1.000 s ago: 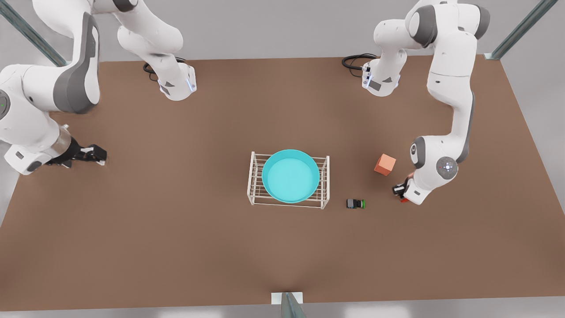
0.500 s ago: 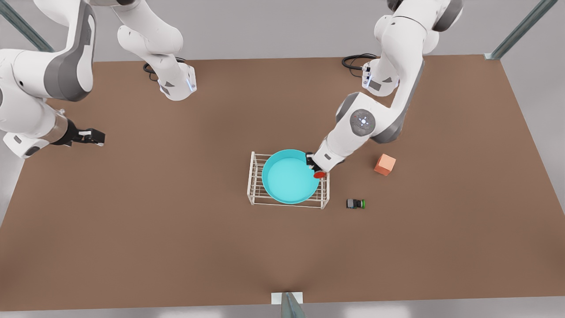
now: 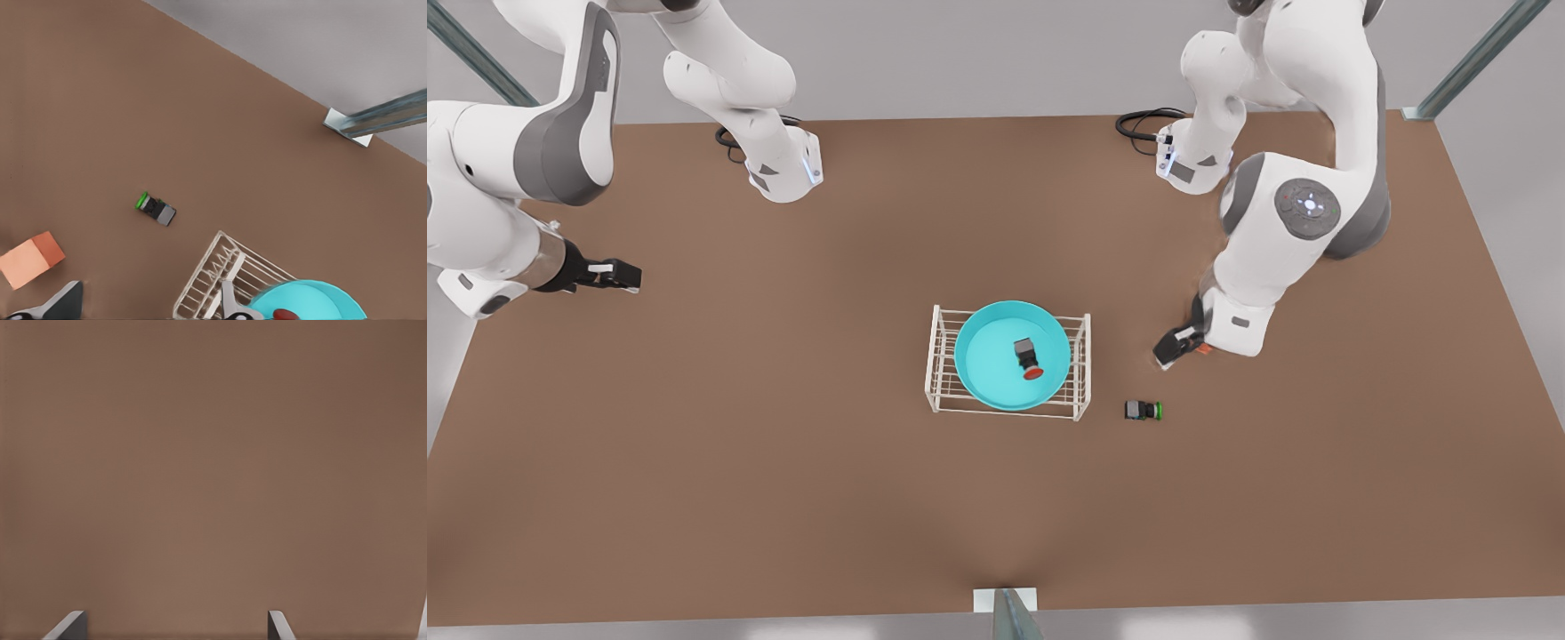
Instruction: Place the plate on the shelf with right arm and place the red button switch in the plate with left arm
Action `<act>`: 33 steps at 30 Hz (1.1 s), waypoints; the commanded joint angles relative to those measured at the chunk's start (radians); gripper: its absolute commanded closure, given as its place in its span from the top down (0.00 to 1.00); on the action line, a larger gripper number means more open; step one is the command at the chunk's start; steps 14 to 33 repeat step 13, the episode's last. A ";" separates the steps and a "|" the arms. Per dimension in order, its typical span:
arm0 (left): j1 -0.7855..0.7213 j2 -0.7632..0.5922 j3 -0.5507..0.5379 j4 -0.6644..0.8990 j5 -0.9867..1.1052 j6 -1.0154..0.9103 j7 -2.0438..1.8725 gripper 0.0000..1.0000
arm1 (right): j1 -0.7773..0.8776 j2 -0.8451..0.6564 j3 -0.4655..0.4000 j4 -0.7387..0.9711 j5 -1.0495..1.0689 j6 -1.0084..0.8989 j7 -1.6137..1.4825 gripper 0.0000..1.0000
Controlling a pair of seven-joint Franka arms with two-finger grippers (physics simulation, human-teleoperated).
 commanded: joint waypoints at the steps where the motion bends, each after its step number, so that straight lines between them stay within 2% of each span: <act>1: -0.018 -0.040 0.039 0.007 0.094 -0.385 0.616 1.00 | 0.000 -0.001 0.000 0.001 0.002 -0.002 0.014 1.00; 4: -0.006 -0.020 0.038 0.099 0.110 -0.460 0.756 1.00 | 0.000 -0.006 0.000 0.001 0.002 -0.002 0.014 1.00; 5: 0.021 0.046 0.030 0.203 0.102 -0.567 0.765 1.00 | 0.000 -0.006 0.000 0.000 0.002 -0.002 0.014 1.00; 6: 0.069 0.085 -0.036 0.270 0.096 -0.606 0.798 1.00 | 0.000 -0.007 0.000 0.001 0.002 -0.002 0.014 1.00; 8: 0.064 0.085 -0.042 0.270 0.062 -0.607 0.922 1.00 | 0.000 -0.007 0.000 0.000 0.001 -0.002 0.014 1.00; 33: 0.066 0.108 -0.042 0.270 0.061 -0.603 0.914 1.00 | 0.000 -0.007 0.000 0.000 -0.001 -0.002 0.014 1.00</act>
